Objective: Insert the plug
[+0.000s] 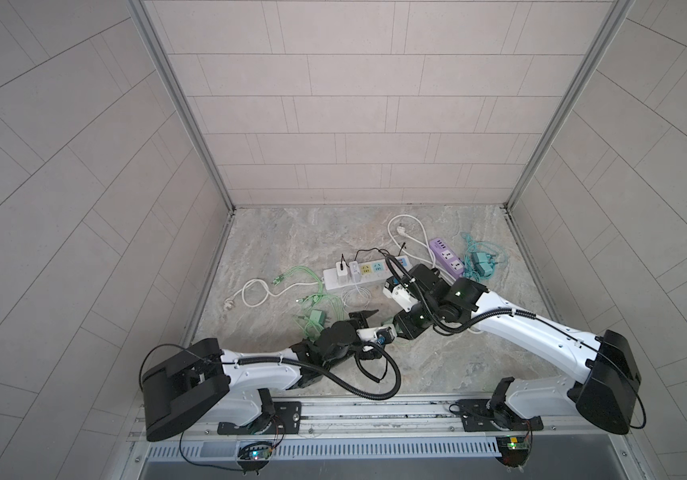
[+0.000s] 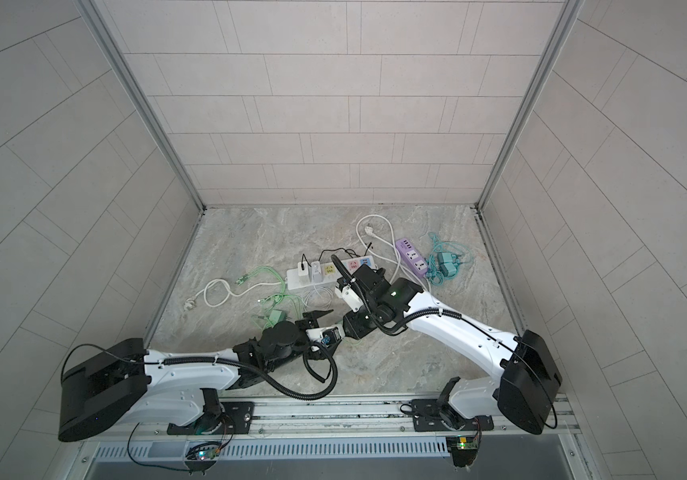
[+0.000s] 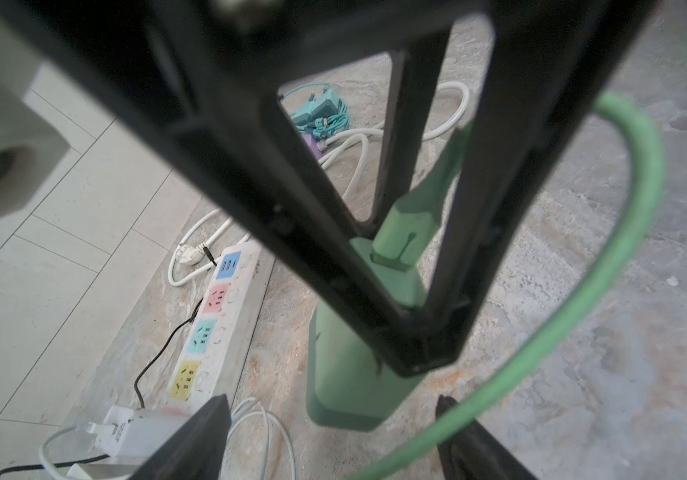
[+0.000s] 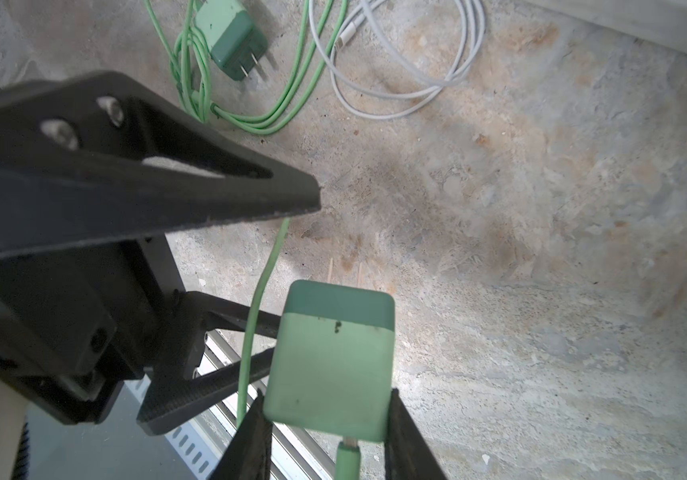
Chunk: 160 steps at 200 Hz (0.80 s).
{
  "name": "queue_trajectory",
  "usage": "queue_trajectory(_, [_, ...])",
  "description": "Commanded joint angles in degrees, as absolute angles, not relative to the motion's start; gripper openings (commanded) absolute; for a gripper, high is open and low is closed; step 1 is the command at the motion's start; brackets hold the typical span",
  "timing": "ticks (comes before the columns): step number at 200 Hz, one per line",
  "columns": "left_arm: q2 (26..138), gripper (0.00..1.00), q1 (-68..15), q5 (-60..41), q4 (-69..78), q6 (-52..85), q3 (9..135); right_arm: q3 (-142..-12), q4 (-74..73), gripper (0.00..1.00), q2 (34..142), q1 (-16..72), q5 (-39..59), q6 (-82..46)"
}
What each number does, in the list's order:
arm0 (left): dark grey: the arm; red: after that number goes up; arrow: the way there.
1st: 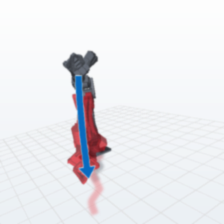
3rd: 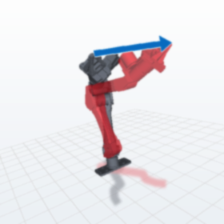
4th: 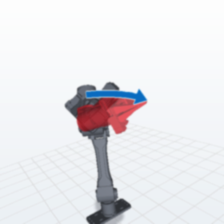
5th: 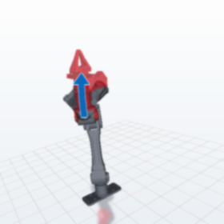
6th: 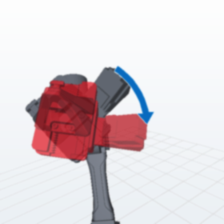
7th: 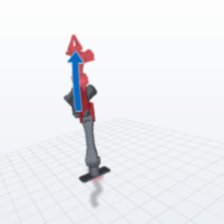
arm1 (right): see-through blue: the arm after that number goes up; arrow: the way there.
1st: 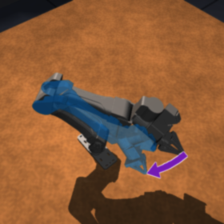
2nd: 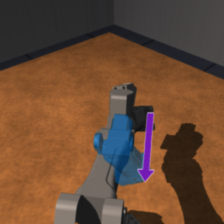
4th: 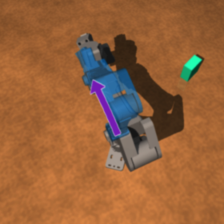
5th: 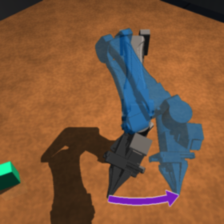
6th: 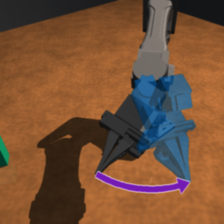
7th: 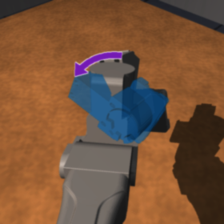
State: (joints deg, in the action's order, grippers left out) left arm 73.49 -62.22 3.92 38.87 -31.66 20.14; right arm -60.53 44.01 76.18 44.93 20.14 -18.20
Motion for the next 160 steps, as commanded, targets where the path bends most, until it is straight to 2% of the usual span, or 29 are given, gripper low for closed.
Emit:
queue_trajectory(1, [71.7, 0.82, -62.9, 4.7, 42.3, -32.0, 21.0, -61.9, 44.8, 0.22, 75.2, 44.8, 19.5, -17.1])
queue_trajectory(45, [70.9, 0.74, -62.9, 3.6, 39.0, -32.2, 21.8, -62.7, 44.4, 0.22, 75.2, 44.8, 21.2, -17.9])
queue_trajectory(100, [76.4, 0.71, -62.9, 3.8, 43.0, -32.5, 22.6, -62.2, 43.3, 0.22, 74.4, 44.8, 22.4, -18.6])
queue_trajectory(160, [75.2, 0.64, -62.9, 3.4, 45.3, -31.4, 22.9, -61.6, 42.9, 0.22, 73.7, 44.8, 22.7, -18.8])
